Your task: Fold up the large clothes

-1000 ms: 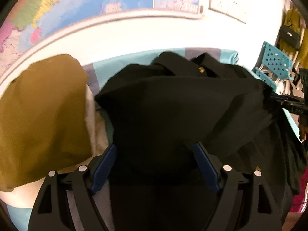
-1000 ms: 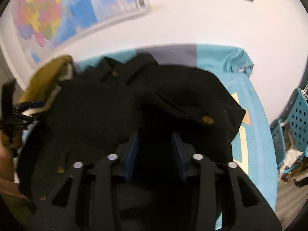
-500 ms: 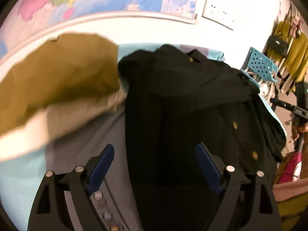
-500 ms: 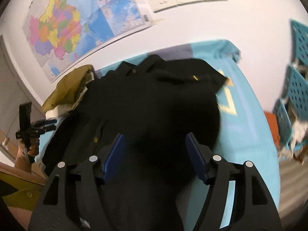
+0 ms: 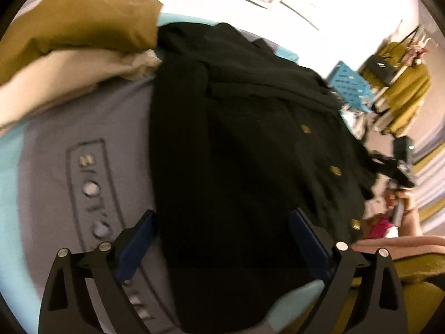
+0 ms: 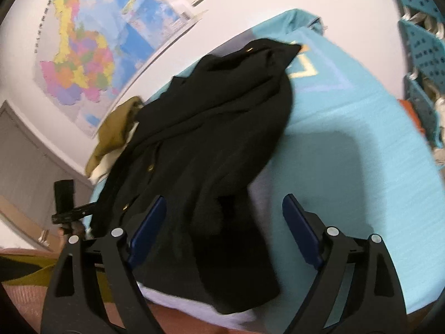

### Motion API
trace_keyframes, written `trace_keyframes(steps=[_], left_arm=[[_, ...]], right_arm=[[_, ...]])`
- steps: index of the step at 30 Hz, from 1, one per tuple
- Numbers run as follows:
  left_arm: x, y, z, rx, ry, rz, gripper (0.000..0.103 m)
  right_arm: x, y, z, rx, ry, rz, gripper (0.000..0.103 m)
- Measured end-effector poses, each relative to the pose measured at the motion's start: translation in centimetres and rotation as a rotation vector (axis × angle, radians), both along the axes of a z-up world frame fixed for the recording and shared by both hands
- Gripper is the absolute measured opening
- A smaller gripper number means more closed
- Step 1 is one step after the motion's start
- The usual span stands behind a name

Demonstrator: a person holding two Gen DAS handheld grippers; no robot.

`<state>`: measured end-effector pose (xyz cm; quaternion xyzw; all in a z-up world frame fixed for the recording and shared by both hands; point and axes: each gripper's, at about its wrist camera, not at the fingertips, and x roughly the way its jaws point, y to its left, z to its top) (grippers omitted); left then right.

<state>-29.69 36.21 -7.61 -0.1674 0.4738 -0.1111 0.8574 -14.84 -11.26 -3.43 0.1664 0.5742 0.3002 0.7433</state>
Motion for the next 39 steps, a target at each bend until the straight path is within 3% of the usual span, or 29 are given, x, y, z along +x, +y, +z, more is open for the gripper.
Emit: trace_keyframes(steps=[4,8,9,10,14,15,17,18,21,26,29,31,33,35,36,37,38,39], left_arm=[[-0.7,-0.7,-0.2,-0.044,0.002,-0.037,0.096],[-0.4,-1.2,-0.3,-0.114,0.008,-0.046,0.096],[-0.2,-1.3,-0.3,-0.117,0.01,-0.041,0.096],[-0.1,-1.4,-0.2,-0.114,0.011,-0.031,0.092],[0.4,-1.6,-0.1,-0.076,0.038,0.017,0.036],[0.4,-1.4,0.2,-0.071,0.041,0.037,0.03],[0.0,-0.8,0.8,-0.113,0.026,0.047,0.008],[-0.2,-0.7,1.2,-0.137,0.019,0.048,0.006],[-1.2,-0.6,3.0,-0.136,-0.023,0.059,0.005],[-3.1,0.3,5.2,-0.253,-0.086,0.066,0.004],[-3.6,0.9,3.9,-0.234,-0.039,0.094,0.005],[-3.1,1.0,2.0,-0.223,0.028,0.101,0.006],[-2.6,1.1,0.3,-0.229,0.072,0.1,0.01],[-2.5,1.2,-0.3,-0.231,0.08,0.109,0.031],[-2.5,1.2,-0.3,-0.215,0.081,0.111,0.035],[-2.4,1.0,-0.3,-0.201,0.08,0.107,0.037],[-2.4,0.9,-0.3,-0.203,0.078,0.1,0.044],[-2.3,0.8,-0.2,-0.208,0.076,0.09,0.047]], right_arm=[[-0.8,1.5,0.1,0.017,-0.009,0.075,0.082],[-0.6,2.0,-0.1,0.044,-0.019,0.077,0.081],[-0.6,2.1,-0.2,0.061,-0.018,0.082,0.073],[-0.6,2.2,-0.4,0.081,-0.009,0.084,0.053],[-0.2,1.9,-1.5,0.172,0.068,0.046,0.019],[-0.2,1.6,-1.3,0.194,0.065,0.035,0.015],[-0.4,1.1,0.0,0.246,0.046,0.007,0.013],[-0.6,0.9,1.3,0.271,0.014,-0.001,0.012],[-1.1,0.1,5.3,0.304,-0.084,-0.019,0.009],[-2.1,-1.4,10.6,0.35,-0.212,-0.024,0.008],[-2.5,-1.6,9.2,0.307,-0.162,-0.011,0.009],[-2.7,-1.3,6.3,0.225,-0.087,-0.008,0.009],[-2.9,-1.5,3.7,0.21,-0.015,-0.009,0.011],[-3.2,-1.5,1.9,0.193,0.034,-0.028,0.019],[-3.3,-1.7,1.4,0.193,0.051,-0.029,0.029],[-3.4,-1.8,1.1,0.186,0.056,-0.028,0.052],[-3.5,-2.1,0.8,0.139,0.055,-0.045,0.058],[-3.6,-2.2,0.8,0.126,0.057,-0.039,0.057]])
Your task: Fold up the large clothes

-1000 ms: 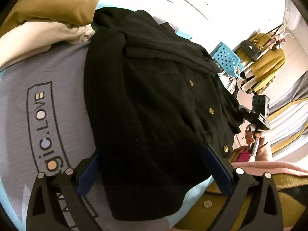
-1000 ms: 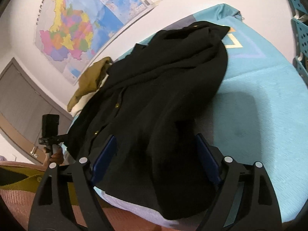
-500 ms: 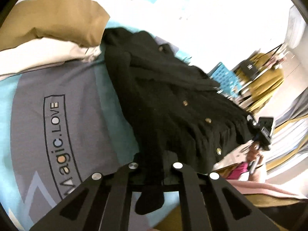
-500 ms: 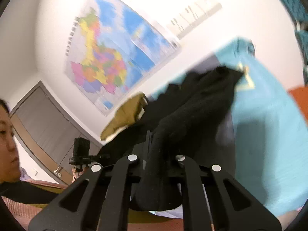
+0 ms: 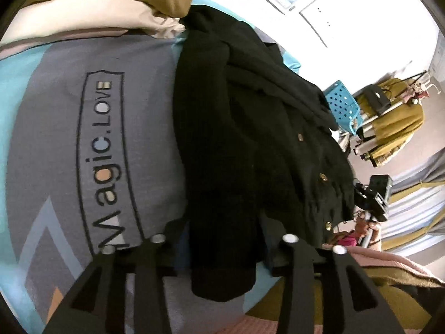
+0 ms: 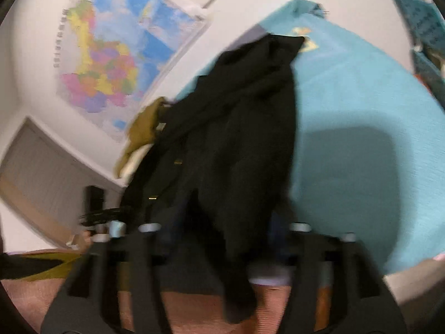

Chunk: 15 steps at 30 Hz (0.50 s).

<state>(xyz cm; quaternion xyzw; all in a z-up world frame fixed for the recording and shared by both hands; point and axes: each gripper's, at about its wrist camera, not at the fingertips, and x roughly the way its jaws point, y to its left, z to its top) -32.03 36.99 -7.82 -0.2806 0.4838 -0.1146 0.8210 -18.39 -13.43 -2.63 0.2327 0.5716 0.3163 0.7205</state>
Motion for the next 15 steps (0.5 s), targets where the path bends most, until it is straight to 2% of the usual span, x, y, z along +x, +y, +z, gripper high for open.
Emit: trace_keyframes(steps=[2,5,7,8,9,10,11,12,13,14,15], left_arm=[[0.2,-0.6,0.2,0.003,-0.013,-0.027,0.065],[0.7,-2.1,0.4,0.038,-0.029,-0.072,0.081],[1.1,-2.9,0.2,0.078,-0.036,-0.098,0.084],[1.3,-3.1,0.3,0.09,-0.037,-0.1,0.081],[1.4,-3.4,0.3,0.107,-0.038,-0.1,0.076],[1.6,-3.7,0.3,0.134,-0.031,-0.095,0.052],[1.9,-3.9,0.2,0.133,-0.021,-0.089,0.032],[2.1,-3.7,0.2,0.121,-0.012,-0.075,0.024],[2.1,-3.2,0.4,0.101,-0.016,-0.047,0.01],[2.0,-2.9,0.7,0.07,-0.028,-0.036,0.005],[1.7,-2.4,1.0,0.036,-0.038,-0.026,0.004]], right_arm=[[-0.3,-0.2,0.1,0.021,0.002,0.019,0.061],[-0.9,0.4,0.0,0.054,0.006,0.074,0.069],[-1.3,0.8,0.1,0.06,-0.012,0.091,0.072],[-1.3,0.9,0.2,0.057,-0.015,0.092,0.071],[-1.3,1.0,0.1,0.059,-0.011,0.093,0.059],[-1.3,0.9,-0.2,0.073,0.004,0.089,0.043],[-1.2,0.9,-0.7,0.103,0.037,0.073,0.035],[-1.2,1.0,-1.0,0.113,0.052,0.069,0.018],[-1.3,1.1,-1.2,0.125,0.061,0.059,0.017],[-1.3,0.9,-1.1,0.148,0.061,0.044,0.016],[-1.3,0.6,-0.4,0.191,0.047,0.025,0.015]])
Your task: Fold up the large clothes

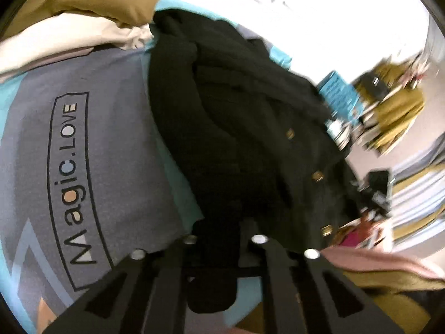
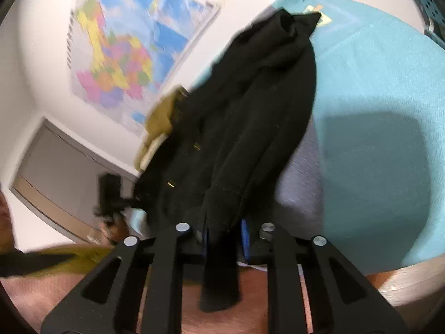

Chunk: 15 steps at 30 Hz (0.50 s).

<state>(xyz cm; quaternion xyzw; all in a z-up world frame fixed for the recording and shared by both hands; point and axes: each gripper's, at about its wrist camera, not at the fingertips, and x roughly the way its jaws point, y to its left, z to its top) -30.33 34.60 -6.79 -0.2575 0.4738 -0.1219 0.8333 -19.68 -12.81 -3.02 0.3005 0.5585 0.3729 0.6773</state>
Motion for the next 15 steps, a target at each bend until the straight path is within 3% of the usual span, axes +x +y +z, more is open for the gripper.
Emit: trace_keyframes(steps=[2,6,15], left_arm=[[-0.7,0.9,0.9,-0.062,-0.034,0.021,0.004],[-1.3,2.4,2.3,-0.131,-0.079,0.055,0.003],[0.7,4.2,4.2,-0.178,-0.113,0.065,0.003]], right_arm=[[0.0,-0.6,2.3,0.058,-0.056,-0.036,0.01],[0.7,-0.8,6.2,0.057,-0.163,-0.061,0.009],[5.2,0.8,8.4,0.089,-0.22,-0.101,0.009]])
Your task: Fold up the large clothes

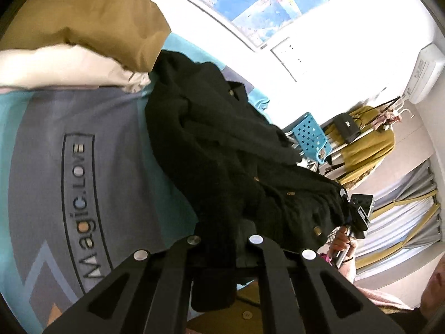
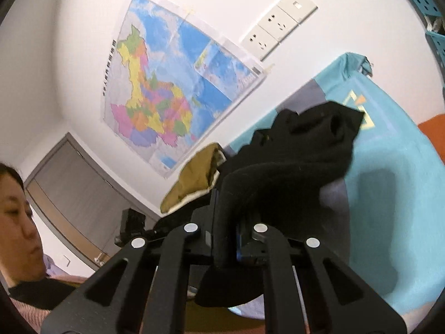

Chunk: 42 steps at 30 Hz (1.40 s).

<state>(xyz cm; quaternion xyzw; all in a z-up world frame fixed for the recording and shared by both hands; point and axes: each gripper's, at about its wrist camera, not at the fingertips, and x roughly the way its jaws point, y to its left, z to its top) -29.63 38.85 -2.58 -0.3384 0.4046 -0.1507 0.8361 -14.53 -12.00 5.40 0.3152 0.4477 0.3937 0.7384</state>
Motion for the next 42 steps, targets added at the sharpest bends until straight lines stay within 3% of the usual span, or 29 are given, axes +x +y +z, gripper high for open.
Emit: trace_keyframes(steps=[12,22,28,34,37,39,41,42], left_arm=[[3.9,1.7,4.4,0.045,-0.034,0.003,0.003],[13.8,4.2,8.1,0.093,0.034,0.01,0.004],[22.5,6.3,7.0,0.094,0.126,0.056,0.004],[30.7,8.1,1.2,0.09,0.336,0.105,0.006],[32.9,8.6,-0.7,0.075,0.384,0.107,0.008],[33.5,8.5,-1.0,0.082,0.377,0.086,0.015],[33.0,8.3,-0.8,0.068,0.333,0.088,0.048],[32.5,8.3,-0.4,0.066,0.293,0.087,0.057]], right_arm=[[5.7,1.4,1.7,-0.002,-0.029,-0.008,0.009],[15.5,3.3,-0.3,-0.002,0.09,-0.075,0.009],[22.7,5.2,-5.4,-0.047,0.245,-0.142,0.009],[27.4,6.3,-13.9,-0.135,0.464,-0.217,0.014],[28.0,6.6,-16.4,-0.173,0.513,-0.229,0.019],[28.0,6.7,-16.7,-0.167,0.508,-0.222,0.028],[27.8,7.1,-16.1,-0.163,0.466,-0.194,0.039],[27.5,7.2,-15.6,-0.163,0.442,-0.181,0.05]])
